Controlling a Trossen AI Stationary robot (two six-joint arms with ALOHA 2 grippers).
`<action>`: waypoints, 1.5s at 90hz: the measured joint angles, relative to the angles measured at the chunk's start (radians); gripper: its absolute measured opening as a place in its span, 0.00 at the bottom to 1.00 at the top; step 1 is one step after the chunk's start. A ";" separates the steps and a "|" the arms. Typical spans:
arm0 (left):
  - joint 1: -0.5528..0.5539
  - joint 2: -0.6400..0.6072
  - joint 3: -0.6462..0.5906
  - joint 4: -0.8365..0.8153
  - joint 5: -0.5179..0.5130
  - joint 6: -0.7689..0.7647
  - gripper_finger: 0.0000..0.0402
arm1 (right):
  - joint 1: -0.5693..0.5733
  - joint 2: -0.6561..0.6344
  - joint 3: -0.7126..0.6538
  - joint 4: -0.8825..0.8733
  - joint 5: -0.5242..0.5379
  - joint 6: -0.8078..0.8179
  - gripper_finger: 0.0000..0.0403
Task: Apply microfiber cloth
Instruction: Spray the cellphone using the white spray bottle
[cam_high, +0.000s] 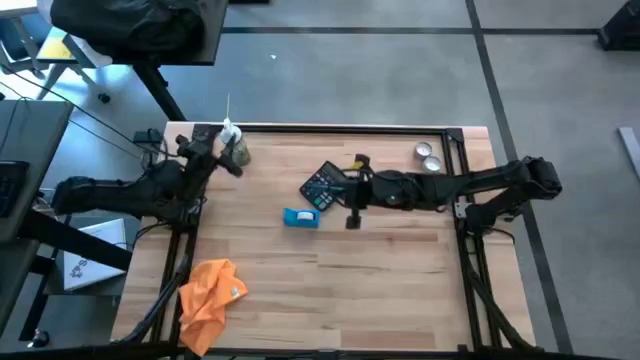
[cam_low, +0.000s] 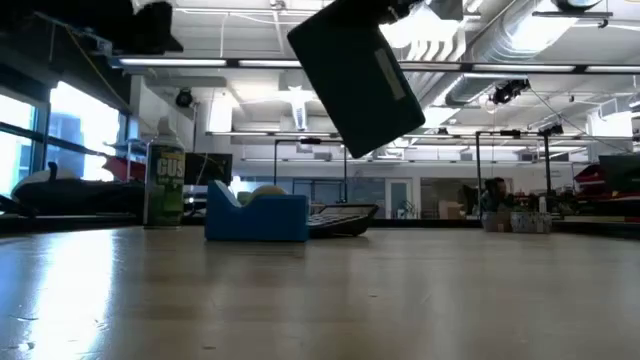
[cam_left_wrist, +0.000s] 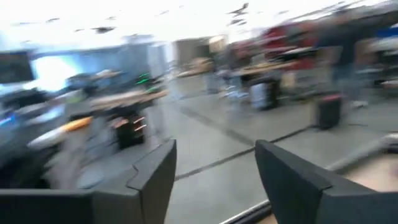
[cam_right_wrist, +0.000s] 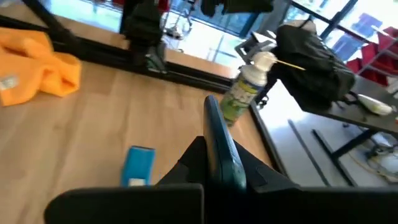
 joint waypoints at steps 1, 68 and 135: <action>0.008 0.001 -0.002 -0.001 -0.007 -0.010 0.55 | -0.003 0.000 0.000 0.001 0.000 -0.002 0.00; 0.239 0.334 -0.063 0.140 0.018 -0.216 0.57 | -0.048 0.000 0.000 0.004 -0.043 0.020 0.00; 0.410 0.527 -0.063 0.256 0.043 -0.381 0.48 | -0.048 0.000 0.000 -0.021 -0.043 0.024 0.00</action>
